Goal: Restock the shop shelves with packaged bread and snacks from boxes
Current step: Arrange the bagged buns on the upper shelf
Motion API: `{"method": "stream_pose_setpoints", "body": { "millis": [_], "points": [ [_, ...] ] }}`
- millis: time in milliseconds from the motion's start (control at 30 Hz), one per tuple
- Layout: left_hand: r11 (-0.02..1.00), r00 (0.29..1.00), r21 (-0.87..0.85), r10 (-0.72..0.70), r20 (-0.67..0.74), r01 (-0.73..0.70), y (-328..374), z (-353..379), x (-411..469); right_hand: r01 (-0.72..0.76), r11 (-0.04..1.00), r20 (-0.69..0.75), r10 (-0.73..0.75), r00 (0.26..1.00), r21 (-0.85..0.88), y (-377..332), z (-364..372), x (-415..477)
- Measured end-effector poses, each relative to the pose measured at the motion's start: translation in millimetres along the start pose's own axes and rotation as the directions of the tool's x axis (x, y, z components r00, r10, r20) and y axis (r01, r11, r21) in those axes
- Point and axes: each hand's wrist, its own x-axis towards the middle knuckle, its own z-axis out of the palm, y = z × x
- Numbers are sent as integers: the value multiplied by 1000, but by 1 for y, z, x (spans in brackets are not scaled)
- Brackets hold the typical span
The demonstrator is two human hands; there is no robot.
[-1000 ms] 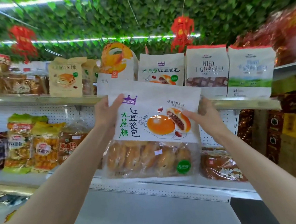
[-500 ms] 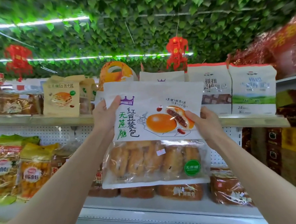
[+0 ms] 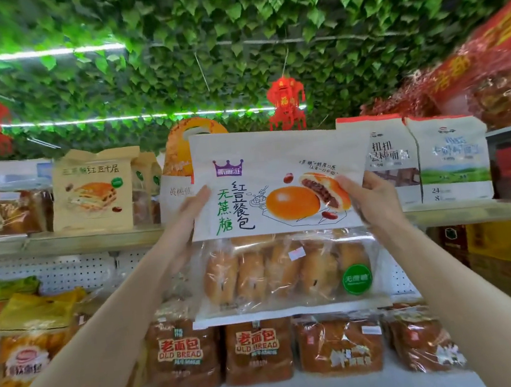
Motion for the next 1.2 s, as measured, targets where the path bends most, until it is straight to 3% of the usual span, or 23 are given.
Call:
{"method": "stream_pose_setpoints", "body": {
  "millis": [133, 367, 500, 733, 1000, 1200],
  "points": [
    [999, 988, -30, 16, 154, -11, -11, -23, 11, 53, 997, -40, -56, 998, -56, -8, 9, 7],
    [990, 967, -137, 61, 249, -28, 5, -33, 21, 79, 993, -27, -82, 996, -93, -11, 18, 12],
    [995, 957, -94, 55, 284, -29, 10, -33, 27, 75, 989, 1, -75, 997, -124, -10, 18, 16],
    [994, 992, -72, 90, 91, -83, 9, -17, 26, 74, 989, 38, -70, 997, -131, -9, 18, 29],
    [978, 979, -115, 157, -132, -172, 21, 10, 25, 128, 973, 78, -115, 990, -191, -17, 18, 48],
    [931, 898, 123, 364, -246, -343, 36, 22, 32, 205, 909, 123, -171, 978, -362, -55, 21, 60]
  ]
}}
